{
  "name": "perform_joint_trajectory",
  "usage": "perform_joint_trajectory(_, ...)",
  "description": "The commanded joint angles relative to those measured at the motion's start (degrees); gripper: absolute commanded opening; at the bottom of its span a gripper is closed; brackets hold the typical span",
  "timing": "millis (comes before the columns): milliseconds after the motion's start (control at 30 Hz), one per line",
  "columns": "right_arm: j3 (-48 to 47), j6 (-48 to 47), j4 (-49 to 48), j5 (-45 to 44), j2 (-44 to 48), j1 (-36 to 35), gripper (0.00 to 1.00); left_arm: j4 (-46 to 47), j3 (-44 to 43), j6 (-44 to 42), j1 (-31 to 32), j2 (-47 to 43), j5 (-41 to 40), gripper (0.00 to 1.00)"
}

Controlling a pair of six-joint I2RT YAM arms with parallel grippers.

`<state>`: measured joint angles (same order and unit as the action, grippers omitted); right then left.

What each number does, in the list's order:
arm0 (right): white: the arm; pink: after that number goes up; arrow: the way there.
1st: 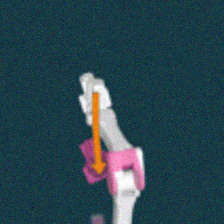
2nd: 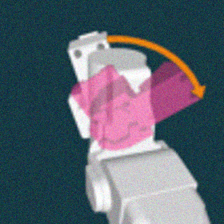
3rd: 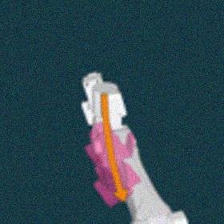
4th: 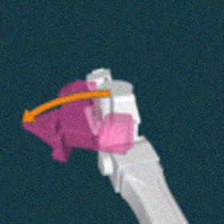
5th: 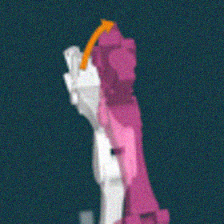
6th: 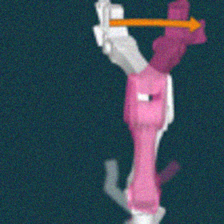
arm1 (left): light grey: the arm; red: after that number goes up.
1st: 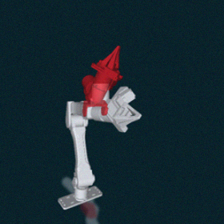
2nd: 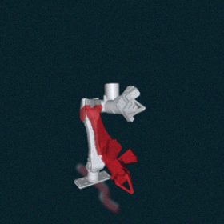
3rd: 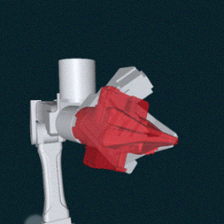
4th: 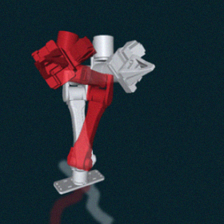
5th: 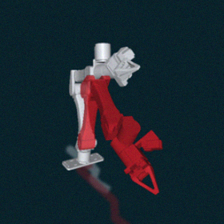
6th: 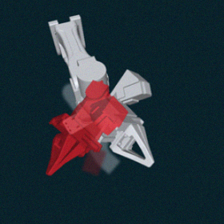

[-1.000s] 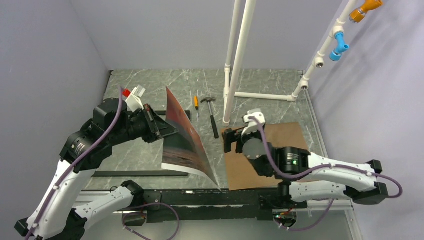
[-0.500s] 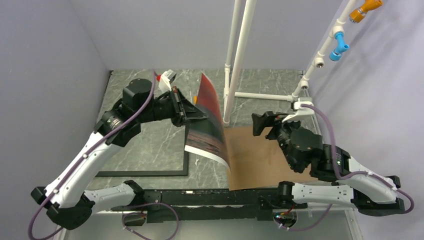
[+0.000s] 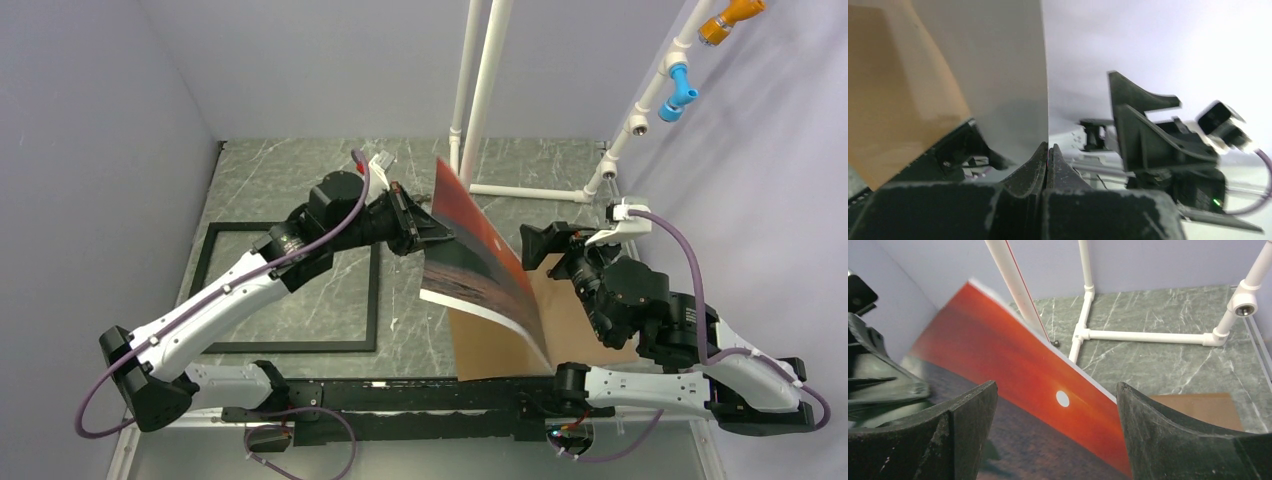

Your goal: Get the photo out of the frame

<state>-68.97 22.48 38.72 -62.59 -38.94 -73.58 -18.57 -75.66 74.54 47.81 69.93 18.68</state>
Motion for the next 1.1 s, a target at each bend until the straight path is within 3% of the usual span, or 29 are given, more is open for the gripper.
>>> perform_joint_trajectory(0,0.1,1.2,1.7,-0.4,-0.7,0.1,0.89,6.8,6.2,-1.5,1.7,-1.8,-12.1,0.00)
perform_joint_trajectory(100,0.6,1.8,2.1,-0.3,-0.9,0.1,0.89,9.6,11.5,-1.6,4.6,-2.7,-18.4,0.00)
perform_joint_trajectory(400,2.0,3.4,3.3,0.2,-1.0,0.1,0.89,18.1,20.9,-1.3,12.6,3.5,-21.5,0.00)
perform_joint_trajectory(567,3.1,4.0,3.2,0.8,-0.9,0.0,0.89,21.3,22.0,2.0,15.9,10.7,-23.7,0.00)
perform_joint_trajectory(733,3.6,5.1,4.1,1.5,-1.0,0.1,0.89,20.9,21.6,4.8,19.1,16.2,-33.4,0.00)
perform_joint_trajectory(1067,6.2,6.8,4.9,2.9,-0.3,0.1,0.90,25.3,18.1,9.7,20.4,27.5,-36.7,0.00)
